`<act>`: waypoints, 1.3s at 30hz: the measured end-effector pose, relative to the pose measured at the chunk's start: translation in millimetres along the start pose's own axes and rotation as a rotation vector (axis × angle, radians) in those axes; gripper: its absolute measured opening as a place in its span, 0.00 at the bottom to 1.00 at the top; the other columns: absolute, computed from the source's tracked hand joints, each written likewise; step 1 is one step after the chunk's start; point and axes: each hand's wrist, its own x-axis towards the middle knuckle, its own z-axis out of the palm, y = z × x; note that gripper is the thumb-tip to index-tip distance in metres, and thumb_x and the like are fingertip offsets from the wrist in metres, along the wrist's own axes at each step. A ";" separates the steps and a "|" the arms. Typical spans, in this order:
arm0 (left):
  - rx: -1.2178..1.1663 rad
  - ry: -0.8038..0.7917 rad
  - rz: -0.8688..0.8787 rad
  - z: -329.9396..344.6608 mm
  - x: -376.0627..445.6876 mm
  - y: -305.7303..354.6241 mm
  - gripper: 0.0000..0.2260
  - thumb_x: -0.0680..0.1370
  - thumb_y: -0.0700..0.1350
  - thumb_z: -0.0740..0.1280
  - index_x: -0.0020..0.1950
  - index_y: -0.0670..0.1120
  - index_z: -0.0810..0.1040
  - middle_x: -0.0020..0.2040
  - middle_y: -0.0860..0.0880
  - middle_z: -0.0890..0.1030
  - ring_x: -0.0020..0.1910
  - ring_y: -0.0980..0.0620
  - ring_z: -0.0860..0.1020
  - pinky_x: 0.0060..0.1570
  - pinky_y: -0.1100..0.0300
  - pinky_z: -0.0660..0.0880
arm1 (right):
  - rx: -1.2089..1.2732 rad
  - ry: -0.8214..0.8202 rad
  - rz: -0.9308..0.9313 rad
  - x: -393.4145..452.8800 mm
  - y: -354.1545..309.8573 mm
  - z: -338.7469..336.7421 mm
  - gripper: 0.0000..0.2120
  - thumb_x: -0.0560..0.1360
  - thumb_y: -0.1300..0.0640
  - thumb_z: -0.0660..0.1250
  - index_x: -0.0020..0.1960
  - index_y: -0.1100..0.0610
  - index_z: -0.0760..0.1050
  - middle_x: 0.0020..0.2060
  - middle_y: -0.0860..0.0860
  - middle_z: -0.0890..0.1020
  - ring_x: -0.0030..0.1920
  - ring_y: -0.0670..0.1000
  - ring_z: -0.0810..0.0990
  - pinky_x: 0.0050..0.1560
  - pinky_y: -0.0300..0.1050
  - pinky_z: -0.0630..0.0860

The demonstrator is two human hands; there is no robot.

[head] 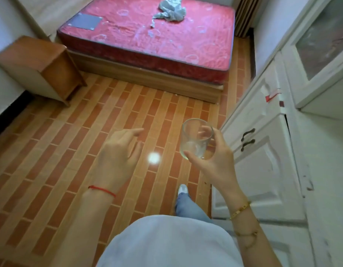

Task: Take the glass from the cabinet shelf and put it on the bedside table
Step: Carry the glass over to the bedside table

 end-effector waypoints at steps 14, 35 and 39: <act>0.070 0.209 -0.212 29.6 185.8 -22.3 0.13 0.78 0.43 0.66 0.63 0.48 0.78 0.57 0.51 0.81 0.58 0.54 0.77 0.58 0.66 0.69 | 0.081 -0.223 -0.207 249.8 25.0 48.2 0.32 0.65 0.47 0.79 0.66 0.49 0.71 0.56 0.40 0.79 0.55 0.39 0.78 0.51 0.29 0.73; 0.075 0.324 -0.473 15.1 413.7 -157.8 0.13 0.78 0.43 0.65 0.63 0.49 0.77 0.57 0.53 0.80 0.57 0.55 0.77 0.59 0.59 0.73 | 0.154 -0.514 -0.286 533.8 -6.3 232.8 0.31 0.64 0.47 0.79 0.63 0.45 0.71 0.54 0.38 0.80 0.55 0.43 0.80 0.53 0.33 0.75; 0.066 0.362 -0.496 -13.6 465.4 -198.3 0.13 0.78 0.42 0.64 0.63 0.49 0.78 0.57 0.52 0.80 0.57 0.55 0.77 0.59 0.59 0.73 | 0.156 -0.520 -0.325 595.1 -37.5 279.7 0.31 0.64 0.46 0.78 0.64 0.48 0.71 0.55 0.39 0.80 0.57 0.42 0.79 0.55 0.34 0.75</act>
